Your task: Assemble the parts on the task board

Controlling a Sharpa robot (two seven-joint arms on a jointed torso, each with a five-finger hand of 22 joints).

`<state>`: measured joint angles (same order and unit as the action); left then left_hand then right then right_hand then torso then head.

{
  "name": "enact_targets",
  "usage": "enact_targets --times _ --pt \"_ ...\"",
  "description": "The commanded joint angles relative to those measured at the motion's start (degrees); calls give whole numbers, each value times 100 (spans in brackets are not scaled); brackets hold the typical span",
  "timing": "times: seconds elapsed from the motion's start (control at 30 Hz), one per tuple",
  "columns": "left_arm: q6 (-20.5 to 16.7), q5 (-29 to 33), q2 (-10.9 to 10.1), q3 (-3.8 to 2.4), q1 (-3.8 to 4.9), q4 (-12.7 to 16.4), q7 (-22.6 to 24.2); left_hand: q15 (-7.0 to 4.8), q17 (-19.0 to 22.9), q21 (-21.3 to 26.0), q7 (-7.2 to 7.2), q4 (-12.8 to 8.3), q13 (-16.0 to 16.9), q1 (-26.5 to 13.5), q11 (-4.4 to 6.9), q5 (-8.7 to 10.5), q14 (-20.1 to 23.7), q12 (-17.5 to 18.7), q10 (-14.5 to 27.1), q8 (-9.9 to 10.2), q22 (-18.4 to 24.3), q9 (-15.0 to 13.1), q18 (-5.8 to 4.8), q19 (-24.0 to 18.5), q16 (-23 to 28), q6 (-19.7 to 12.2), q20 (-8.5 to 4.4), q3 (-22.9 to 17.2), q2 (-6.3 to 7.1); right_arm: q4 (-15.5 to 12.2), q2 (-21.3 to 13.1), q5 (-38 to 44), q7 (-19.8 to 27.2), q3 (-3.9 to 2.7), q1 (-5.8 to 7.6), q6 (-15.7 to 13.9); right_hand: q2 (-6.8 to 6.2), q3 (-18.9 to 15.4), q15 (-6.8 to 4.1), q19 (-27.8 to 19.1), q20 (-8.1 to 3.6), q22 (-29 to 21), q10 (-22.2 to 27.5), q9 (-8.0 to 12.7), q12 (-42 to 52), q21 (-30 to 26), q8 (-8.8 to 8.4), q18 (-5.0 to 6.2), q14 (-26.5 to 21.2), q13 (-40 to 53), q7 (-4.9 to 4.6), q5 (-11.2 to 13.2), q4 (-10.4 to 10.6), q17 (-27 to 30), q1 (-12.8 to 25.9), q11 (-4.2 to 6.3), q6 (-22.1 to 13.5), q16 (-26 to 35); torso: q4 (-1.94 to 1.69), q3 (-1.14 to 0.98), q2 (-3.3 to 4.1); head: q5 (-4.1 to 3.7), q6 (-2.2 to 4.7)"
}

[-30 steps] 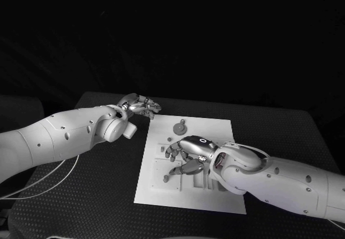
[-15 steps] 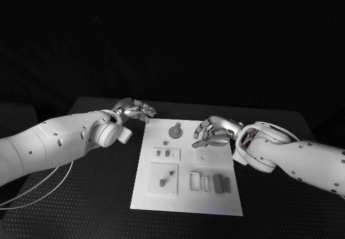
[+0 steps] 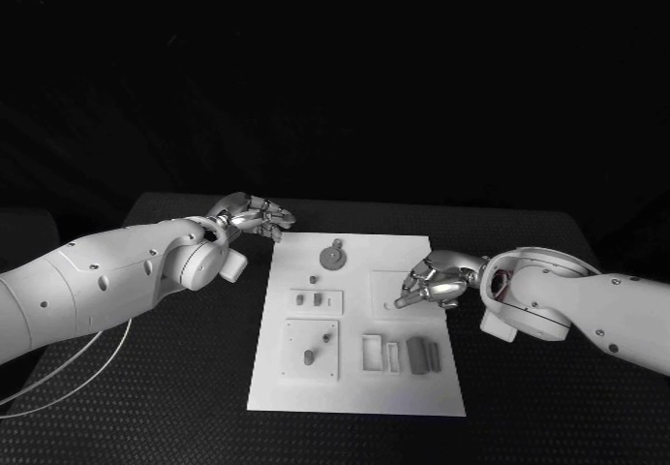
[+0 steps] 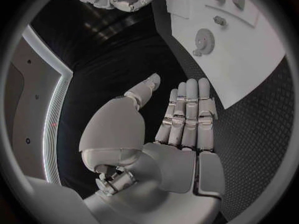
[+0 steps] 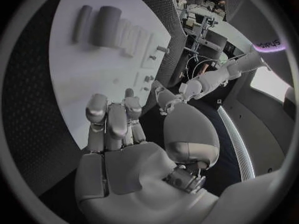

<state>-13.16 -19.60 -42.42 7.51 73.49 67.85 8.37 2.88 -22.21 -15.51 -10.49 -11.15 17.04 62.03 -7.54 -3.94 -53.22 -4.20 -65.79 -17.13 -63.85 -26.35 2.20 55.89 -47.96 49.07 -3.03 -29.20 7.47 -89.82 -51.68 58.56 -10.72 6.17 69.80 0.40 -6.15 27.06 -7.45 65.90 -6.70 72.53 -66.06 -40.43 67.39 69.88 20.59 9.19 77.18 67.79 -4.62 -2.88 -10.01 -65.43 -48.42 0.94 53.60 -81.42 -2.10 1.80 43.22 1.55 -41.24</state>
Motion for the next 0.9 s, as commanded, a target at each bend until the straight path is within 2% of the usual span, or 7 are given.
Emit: enact_targets --times 0.03,0.13,0.3,0.53,0.7,0.77,0.9 --pt "65 26 -4 -3 17 15 34 29 -6 21 -3 36 1 -58 10 22 0 16 43 -31 -9 5 96 3 28 -33 49 -11 5 -118 -122 -87 -404 26 -5 717 20 22 -13 -2 -68 -12 -19 -17 36 -36 -2 581 36 17 -40 16 109 -39 122 46 74 -37 1 9 0 -23 -36" --pt "63 26 -10 -3 17 19 29 28 -7 21 -3 37 1 -59 10 22 0 16 43 -31 -10 5 96 3 28 -33 49 -10 6 -245 -260 23 -583 64 -5 730 130 29 -35 12 -87 -14 -103 -39 108 -35 12 581 62 68 -13 15 261 -100 298 72 157 -76 -4 11 0 -42 -67" --pt "60 26 -13 -1 16 7 37 28 -9 22 -2 40 1 -63 10 22 -1 15 43 -33 -10 5 96 3 29 -32 49 -8 9 -407 -416 202 -783 82 -4 772 219 23 -89 54 -135 -6 -285 -62 241 -11 33 581 94 163 44 15 334 -166 440 127 298 -131 1 18 -5 -58 -91" --pt "41 27 -16 -1 16 1 60 29 -25 30 -1 89 3 -113 11 31 -2 13 43 -39 -16 8 97 6 38 -32 50 7 10 -545 -558 360 -931 218 -4 966 254 29 -111 79 -168 -5 -369 -32 267 -4 -25 581 105 170 62 15 317 -192 493 148 326 -158 -9 23 -5 -69 -121" --pt "34 28 1 0 16 14 54 29 -30 32 0 103 3 -127 11 34 -2 12 43 -41 -18 9 98 5 41 -32 49 13 15 -581 -608 735 -990 280 -7 1009 223 17 -110 86 -173 -6 -394 -4 257 -5 -69 581 100 154 60 16 314 -182 550 147 335 -163 -18 34 -3 -145 -133" --pt "37 28 -7 0 16 24 55 28 -30 33 0 104 3 -127 11 34 -2 12 44 -41 -18 9 98 6 41 -32 49 13 14 -596 -609 818 -1161 288 -7 970 222 18 -110 100 -170 -11 -439 15 259 -7 -93 581 98 148 63 15 323 -173 594 149 360 -164 -26 33 1 -159 -140" --pt "41 28 -3 0 16 18 56 28 -32 34 0 109 3 -131 11 34 -2 12 44 -41 -18 10 99 6 42 -33 49 14 13 -583 -597 752 -1184 320 -7 936 211 19 -114 120 -165 -21 -519 33 294 -11 -114 581 104 179 68 16 304 -176 618 154 396 -172 -17 32 -2 -154 -144"
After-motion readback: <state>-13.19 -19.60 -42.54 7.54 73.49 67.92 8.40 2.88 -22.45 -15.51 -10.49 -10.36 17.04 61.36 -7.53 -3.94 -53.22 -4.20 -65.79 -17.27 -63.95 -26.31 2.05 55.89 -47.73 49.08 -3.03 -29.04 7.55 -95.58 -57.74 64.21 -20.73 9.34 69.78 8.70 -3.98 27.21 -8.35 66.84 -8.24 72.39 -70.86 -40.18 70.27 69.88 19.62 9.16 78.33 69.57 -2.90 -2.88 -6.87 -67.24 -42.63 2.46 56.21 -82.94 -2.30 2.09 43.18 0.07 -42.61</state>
